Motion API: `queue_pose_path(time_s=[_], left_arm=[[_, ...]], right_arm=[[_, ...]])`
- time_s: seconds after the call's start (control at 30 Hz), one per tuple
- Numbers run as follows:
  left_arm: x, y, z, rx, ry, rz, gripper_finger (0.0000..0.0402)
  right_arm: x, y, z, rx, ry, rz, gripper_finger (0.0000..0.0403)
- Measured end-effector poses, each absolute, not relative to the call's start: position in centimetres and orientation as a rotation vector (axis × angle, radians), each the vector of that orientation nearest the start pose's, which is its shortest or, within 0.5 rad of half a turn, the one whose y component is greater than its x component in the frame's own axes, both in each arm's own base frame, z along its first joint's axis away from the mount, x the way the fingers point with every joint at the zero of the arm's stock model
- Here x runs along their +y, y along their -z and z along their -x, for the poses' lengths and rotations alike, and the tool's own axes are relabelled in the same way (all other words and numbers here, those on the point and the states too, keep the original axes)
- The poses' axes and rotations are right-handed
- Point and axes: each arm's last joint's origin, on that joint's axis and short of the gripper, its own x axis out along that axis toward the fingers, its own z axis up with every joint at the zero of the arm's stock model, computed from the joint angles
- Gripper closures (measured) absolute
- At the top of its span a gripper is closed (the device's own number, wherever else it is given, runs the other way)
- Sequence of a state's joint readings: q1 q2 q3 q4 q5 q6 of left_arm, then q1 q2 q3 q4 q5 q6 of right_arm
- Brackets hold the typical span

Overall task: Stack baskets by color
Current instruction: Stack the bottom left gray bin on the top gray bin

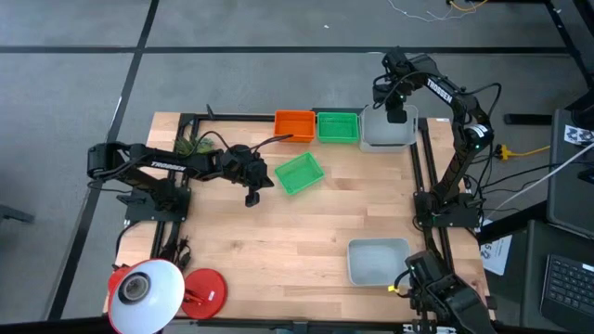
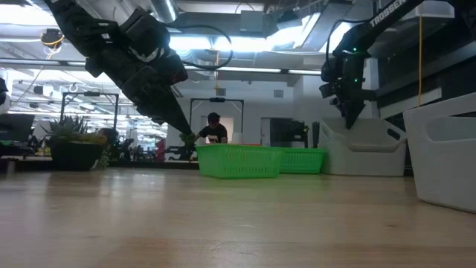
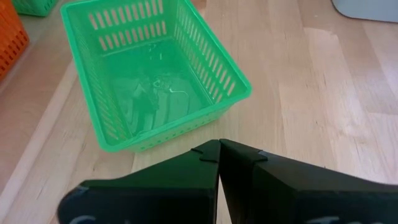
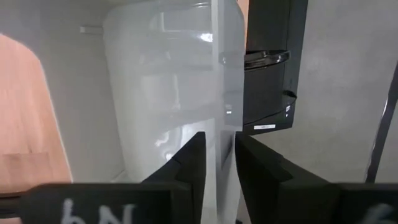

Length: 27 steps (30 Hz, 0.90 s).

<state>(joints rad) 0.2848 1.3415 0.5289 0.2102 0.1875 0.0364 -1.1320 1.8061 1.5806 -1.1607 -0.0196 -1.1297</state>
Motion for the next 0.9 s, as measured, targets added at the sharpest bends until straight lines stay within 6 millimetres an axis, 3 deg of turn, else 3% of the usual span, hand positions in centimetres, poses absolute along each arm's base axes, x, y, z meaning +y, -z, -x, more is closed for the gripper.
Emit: queue_pose_path(time_s=[0.2,0.43,0.9], left_arm=[[6.54,-16.95,-24.27,0.587,-0.084,0.106,0.0401],[6.54,-16.95,-24.27,0.587,-0.083,0.105,0.0401],[6.54,-16.95,-24.27,0.587,-0.083,0.105,0.0401]], right_arm=[[-31.80,-26.89,-14.99,1.471,0.120,0.127,0.0323],[-31.89,-26.91,-15.02,1.469,0.117,0.146,0.0395],[-32.13,-26.34,-15.16,1.469,0.096,0.137,0.0400]])
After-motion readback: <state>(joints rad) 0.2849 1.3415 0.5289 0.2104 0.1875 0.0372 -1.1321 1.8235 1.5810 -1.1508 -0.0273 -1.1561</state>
